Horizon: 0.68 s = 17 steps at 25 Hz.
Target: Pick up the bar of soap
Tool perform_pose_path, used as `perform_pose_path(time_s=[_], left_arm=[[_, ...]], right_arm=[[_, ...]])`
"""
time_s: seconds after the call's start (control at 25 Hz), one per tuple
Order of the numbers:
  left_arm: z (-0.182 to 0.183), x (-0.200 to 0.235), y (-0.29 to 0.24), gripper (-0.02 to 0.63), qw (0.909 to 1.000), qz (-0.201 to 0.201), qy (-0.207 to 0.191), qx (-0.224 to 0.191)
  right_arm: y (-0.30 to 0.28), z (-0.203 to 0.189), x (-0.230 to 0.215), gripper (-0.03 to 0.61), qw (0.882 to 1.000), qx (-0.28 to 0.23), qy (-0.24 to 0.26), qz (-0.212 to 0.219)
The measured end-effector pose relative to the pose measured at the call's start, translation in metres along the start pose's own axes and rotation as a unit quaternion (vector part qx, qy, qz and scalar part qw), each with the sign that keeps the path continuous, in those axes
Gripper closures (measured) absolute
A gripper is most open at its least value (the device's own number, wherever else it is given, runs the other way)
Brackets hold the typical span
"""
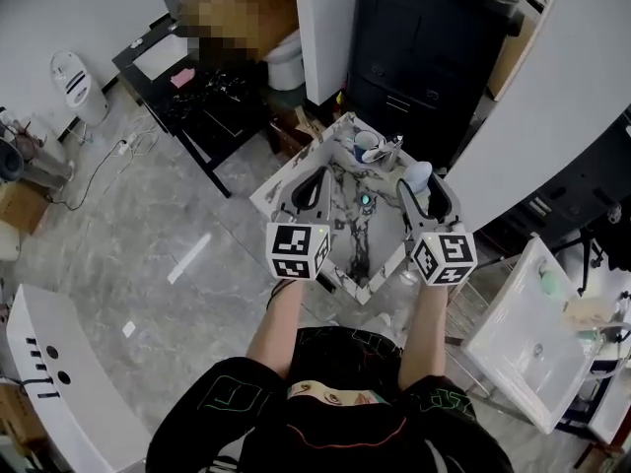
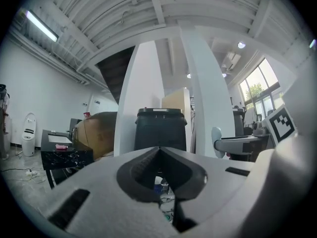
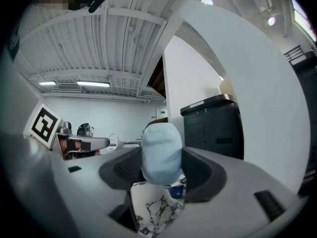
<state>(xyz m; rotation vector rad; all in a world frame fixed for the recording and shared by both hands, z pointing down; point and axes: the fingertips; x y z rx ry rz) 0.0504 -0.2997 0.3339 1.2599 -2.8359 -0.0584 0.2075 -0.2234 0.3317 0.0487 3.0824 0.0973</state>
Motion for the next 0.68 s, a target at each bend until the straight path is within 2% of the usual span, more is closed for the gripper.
perform_pose_path(time_s=[0.68], left_arm=[[-0.0079, 0.0015, -0.0048, 0.606, 1.0, 0.003, 0.007, 0.001]], right_arm=[[-0.0012, -0.0046, -0.0076, 0.322, 1.0, 0.008, 0.016, -0.007]])
Point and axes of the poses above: the fingertips, and each gripper's own axes: y backward along the fingers, x to its left, z out of its top, and after that the axes turned 3 degrees about -x, right-handed
